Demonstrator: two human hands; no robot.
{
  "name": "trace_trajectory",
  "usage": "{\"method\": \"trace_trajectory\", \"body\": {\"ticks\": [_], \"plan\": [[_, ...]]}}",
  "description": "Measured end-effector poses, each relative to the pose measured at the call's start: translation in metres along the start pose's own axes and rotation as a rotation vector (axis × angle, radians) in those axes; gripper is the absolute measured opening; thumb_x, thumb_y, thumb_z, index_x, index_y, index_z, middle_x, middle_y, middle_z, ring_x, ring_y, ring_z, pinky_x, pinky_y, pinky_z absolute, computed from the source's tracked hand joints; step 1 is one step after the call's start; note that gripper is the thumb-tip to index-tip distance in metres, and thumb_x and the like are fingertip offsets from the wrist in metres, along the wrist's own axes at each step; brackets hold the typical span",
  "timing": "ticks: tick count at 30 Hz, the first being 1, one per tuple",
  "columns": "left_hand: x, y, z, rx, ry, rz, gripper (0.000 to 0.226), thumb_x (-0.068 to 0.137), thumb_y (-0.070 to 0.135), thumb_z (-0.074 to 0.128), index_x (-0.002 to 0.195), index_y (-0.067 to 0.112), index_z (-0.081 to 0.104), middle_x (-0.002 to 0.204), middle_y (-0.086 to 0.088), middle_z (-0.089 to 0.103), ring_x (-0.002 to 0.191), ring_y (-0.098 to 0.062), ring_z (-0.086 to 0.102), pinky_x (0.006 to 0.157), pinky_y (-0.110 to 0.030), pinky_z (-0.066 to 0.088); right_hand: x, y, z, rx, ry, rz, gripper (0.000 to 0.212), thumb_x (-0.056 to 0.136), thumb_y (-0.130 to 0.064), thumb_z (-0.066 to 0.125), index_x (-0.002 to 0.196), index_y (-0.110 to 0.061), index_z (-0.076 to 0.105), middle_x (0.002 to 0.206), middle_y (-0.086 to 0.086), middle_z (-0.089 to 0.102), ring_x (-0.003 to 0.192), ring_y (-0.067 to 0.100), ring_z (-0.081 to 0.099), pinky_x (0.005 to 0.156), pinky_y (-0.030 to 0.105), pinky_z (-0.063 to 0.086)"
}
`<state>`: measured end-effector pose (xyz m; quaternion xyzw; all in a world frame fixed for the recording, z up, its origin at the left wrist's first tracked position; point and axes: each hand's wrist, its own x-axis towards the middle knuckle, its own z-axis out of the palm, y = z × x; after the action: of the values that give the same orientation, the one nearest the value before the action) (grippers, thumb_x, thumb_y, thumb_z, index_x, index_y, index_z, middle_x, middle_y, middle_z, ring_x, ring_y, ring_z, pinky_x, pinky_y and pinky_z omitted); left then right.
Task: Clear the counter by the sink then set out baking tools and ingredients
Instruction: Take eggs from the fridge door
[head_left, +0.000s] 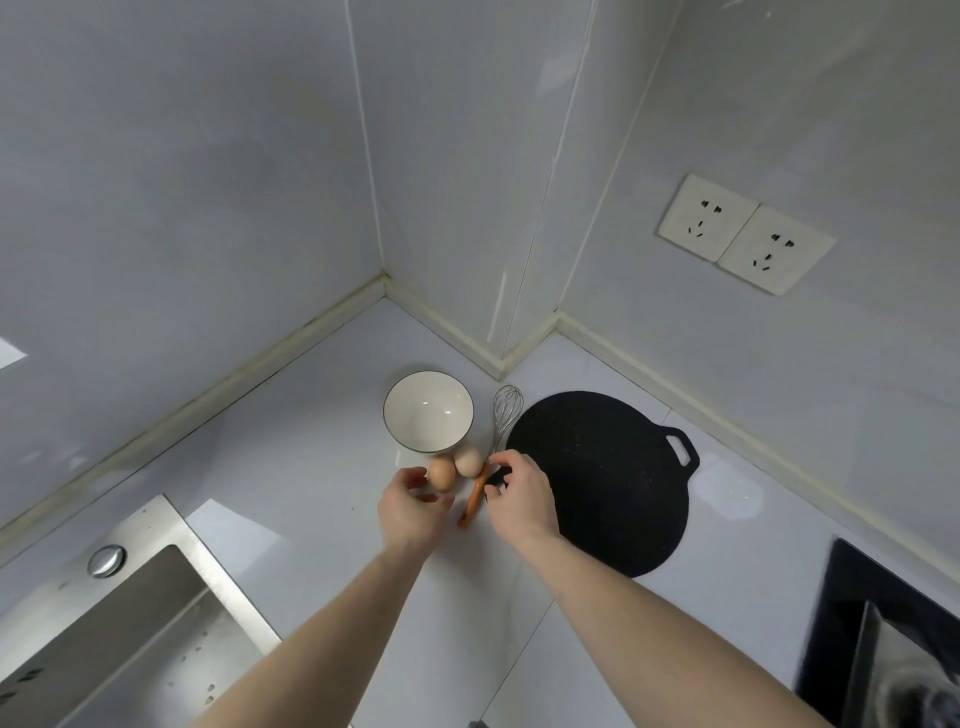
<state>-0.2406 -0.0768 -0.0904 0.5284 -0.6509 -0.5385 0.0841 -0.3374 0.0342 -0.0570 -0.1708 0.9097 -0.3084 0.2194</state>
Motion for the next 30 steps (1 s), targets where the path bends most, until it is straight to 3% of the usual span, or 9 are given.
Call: {"method": "trace_trajectory", "body": {"ticks": [7, 11, 16, 21, 28, 30], "plan": [[-0.004, -0.002, -0.009, 0.020, -0.037, 0.005, 0.051, 0.077, 0.013, 0.078, 0.124, 0.016, 0.059, 0.106, 0.005, 0.063, 0.089, -0.016, 0.069, 0.085, -0.035, 0.056, -0.018, 0.003, -0.009, 0.023, 0.004, -0.025, 0.032, 0.091, -0.012, 0.071, 0.118, -0.027, 0.062, 0.122, -0.007, 0.060, 0.117, 0.015, 0.059, 0.094, 0.034, 0.056], [-0.011, -0.006, -0.021, 0.053, -0.098, 0.001, 0.061, 0.079, 0.007, 0.075, 0.135, 0.016, 0.053, 0.121, 0.002, 0.059, 0.093, -0.019, 0.068, 0.078, -0.033, 0.055, -0.034, 0.006, -0.018, 0.023, -0.028, -0.012, 0.038, 0.092, -0.014, 0.069, 0.126, -0.028, 0.060, 0.126, -0.009, 0.057, 0.120, 0.014, 0.057, 0.097, 0.036, 0.055], [-0.029, -0.013, -0.043, 0.145, -0.192, 0.027, 0.070, 0.080, 0.009, 0.072, 0.145, 0.018, 0.045, 0.125, 0.005, 0.053, 0.100, -0.019, 0.065, 0.074, -0.033, 0.057, -0.068, 0.012, -0.030, -0.010, -0.146, 0.017, 0.047, 0.093, -0.019, 0.068, 0.137, -0.028, 0.053, 0.138, -0.011, 0.047, 0.124, 0.013, 0.055, 0.100, 0.032, 0.053], [-0.051, -0.015, -0.062, 0.264, -0.263, 0.103, 0.066, 0.086, 0.013, 0.067, 0.147, 0.020, 0.045, 0.144, -0.001, 0.051, 0.115, -0.022, 0.061, 0.085, -0.036, 0.057, -0.101, 0.017, -0.045, 0.010, -0.162, 0.016, 0.049, 0.094, -0.016, 0.066, 0.139, -0.028, 0.051, 0.142, -0.012, 0.045, 0.125, 0.012, 0.055, 0.098, 0.029, 0.052], [-0.077, -0.001, -0.077, 0.417, -0.320, 0.232, 0.054, 0.088, 0.019, 0.069, 0.139, 0.027, 0.053, 0.138, 0.001, 0.056, 0.124, -0.018, 0.057, 0.074, -0.028, 0.052, -0.142, 0.025, -0.071, 0.115, -0.108, 0.000, 0.048, 0.095, -0.019, 0.064, 0.139, -0.032, 0.050, 0.138, -0.015, 0.045, 0.114, 0.003, 0.047, 0.095, 0.026, 0.048], [-0.085, 0.006, -0.078, 0.430, -0.308, 0.265, 0.049, 0.089, 0.018, 0.068, 0.136, 0.026, 0.057, 0.139, 0.000, 0.056, 0.124, -0.020, 0.057, 0.079, -0.028, 0.050, -0.155, 0.028, -0.079, 0.138, -0.089, -0.004, 0.047, 0.095, -0.020, 0.064, 0.139, -0.032, 0.051, 0.137, -0.015, 0.046, 0.116, 0.003, 0.047, 0.096, 0.025, 0.048]]}}
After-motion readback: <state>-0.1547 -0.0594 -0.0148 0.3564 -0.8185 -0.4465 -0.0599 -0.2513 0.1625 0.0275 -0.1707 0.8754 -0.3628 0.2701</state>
